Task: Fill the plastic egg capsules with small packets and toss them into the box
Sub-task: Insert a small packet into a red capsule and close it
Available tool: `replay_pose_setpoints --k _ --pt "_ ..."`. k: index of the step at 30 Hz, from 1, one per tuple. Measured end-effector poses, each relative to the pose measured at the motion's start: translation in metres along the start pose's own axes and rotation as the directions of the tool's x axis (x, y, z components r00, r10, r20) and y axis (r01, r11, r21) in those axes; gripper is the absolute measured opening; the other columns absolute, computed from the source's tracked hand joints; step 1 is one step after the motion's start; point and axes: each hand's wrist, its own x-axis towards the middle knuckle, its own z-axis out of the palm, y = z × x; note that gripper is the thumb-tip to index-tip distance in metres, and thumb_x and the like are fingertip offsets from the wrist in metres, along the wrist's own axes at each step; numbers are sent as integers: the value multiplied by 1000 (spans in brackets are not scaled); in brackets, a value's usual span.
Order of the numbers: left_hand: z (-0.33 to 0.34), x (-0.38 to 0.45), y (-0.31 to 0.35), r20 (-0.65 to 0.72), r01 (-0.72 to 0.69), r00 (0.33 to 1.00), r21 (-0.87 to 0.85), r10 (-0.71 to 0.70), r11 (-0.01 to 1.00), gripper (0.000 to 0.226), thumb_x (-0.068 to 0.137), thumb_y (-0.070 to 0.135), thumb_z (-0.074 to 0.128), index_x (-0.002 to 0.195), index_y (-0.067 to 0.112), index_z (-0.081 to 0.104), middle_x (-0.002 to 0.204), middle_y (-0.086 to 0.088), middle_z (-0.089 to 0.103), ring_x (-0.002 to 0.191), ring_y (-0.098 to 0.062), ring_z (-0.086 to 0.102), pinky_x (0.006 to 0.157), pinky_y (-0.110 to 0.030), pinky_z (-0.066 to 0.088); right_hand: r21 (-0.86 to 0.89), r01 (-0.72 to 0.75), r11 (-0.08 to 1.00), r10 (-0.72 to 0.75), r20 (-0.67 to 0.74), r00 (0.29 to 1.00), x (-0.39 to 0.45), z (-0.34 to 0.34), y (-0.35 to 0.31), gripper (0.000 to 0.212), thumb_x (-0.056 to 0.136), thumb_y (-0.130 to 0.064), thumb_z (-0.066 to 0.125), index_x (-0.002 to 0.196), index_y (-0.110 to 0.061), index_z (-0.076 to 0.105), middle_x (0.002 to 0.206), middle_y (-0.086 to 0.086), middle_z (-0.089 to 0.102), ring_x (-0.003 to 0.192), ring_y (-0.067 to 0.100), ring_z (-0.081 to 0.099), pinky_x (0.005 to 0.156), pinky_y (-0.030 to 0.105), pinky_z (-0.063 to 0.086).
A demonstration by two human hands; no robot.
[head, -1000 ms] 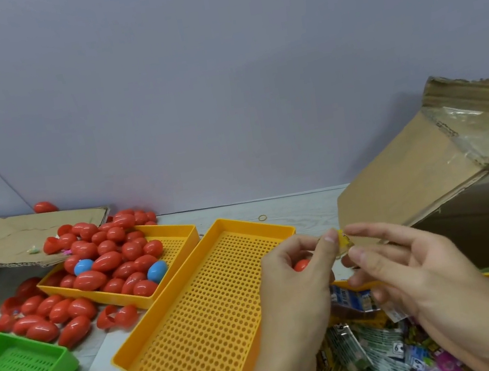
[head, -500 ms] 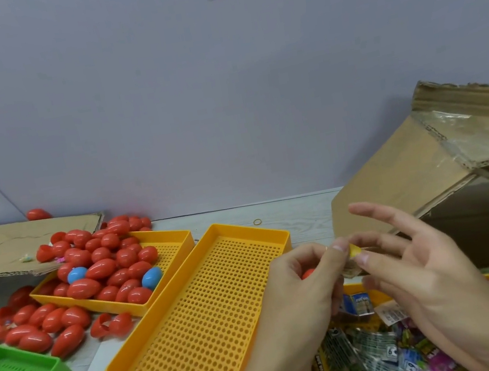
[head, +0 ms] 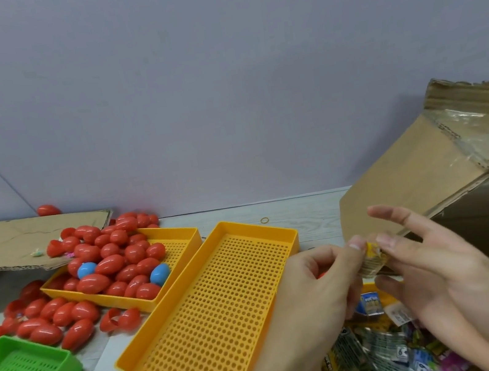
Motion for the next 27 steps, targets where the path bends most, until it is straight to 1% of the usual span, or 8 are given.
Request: replay_pose_setpoints --k 4,7,10,11,13,17,21,27 --pt "0 1 -1 16 3 1000 -15 -3 1000 52 87 53 59 57 11 54 51 -7 44 48 -15 37 55 -25 35 -6 6 1000 -6 -5 1000 0 -2 -2 42 62 -22 74 104 -23 72 81 6 61 72 14 59 57 29 44" --pt "0 1 -2 17 -6 1000 -22 6 1000 55 93 51 58 57 10 53 49 -7 43 47 -15 36 57 -25 36 -24 -12 1000 12 4 1000 -1 0 -1 45 60 -22 77 104 -24 73 77 6 61 69 15 57 60 33 38" --pt "0 0 -2 11 5 1000 -15 -5 1000 63 97 48 55 64 -5 51 50 -9 42 46 -14 36 56 -23 36 -53 -34 998 35 14 999 -1 2 -1 50 56 -25 81 106 -25 73 75 7 58 71 17 56 60 34 36" --pt "0 0 -1 5 18 1000 -5 -18 1000 63 97 49 54 64 -5 53 50 -9 42 46 -14 36 56 -24 36 -61 -34 998 35 16 999 -1 2 -2 52 56 -24 82 107 -26 72 77 9 58 74 19 56 61 35 36" --pt "1 0 1 -31 36 999 6 -36 999 57 93 55 54 64 7 60 50 -5 45 46 -14 37 57 -27 38 -68 -15 998 14 -12 1000 -2 2 -2 56 55 -19 85 109 -27 71 81 11 59 77 20 56 64 35 37" --pt "1 -1 2 -135 -20 991 -21 17 1000 34 76 62 67 90 31 70 54 3 45 47 -9 40 48 -19 37 -85 25 996 -34 -112 993 -1 1 -2 48 60 -23 77 107 -29 71 71 2 62 63 10 56 55 30 38" --pt "1 -2 1 -147 -70 986 72 80 995 18 81 43 75 94 31 72 48 10 45 46 -3 42 46 -12 36 -100 38 994 -50 -119 992 0 2 -3 44 63 -20 75 105 -33 72 71 2 66 62 8 55 48 25 40" --pt "-1 -2 1 -160 -87 982 71 98 994 9 86 41 71 91 34 74 54 5 45 51 -7 40 48 -18 35 -75 46 996 -50 -58 997 0 1 -2 45 69 -17 71 110 -35 71 68 5 60 56 10 50 42 22 39"
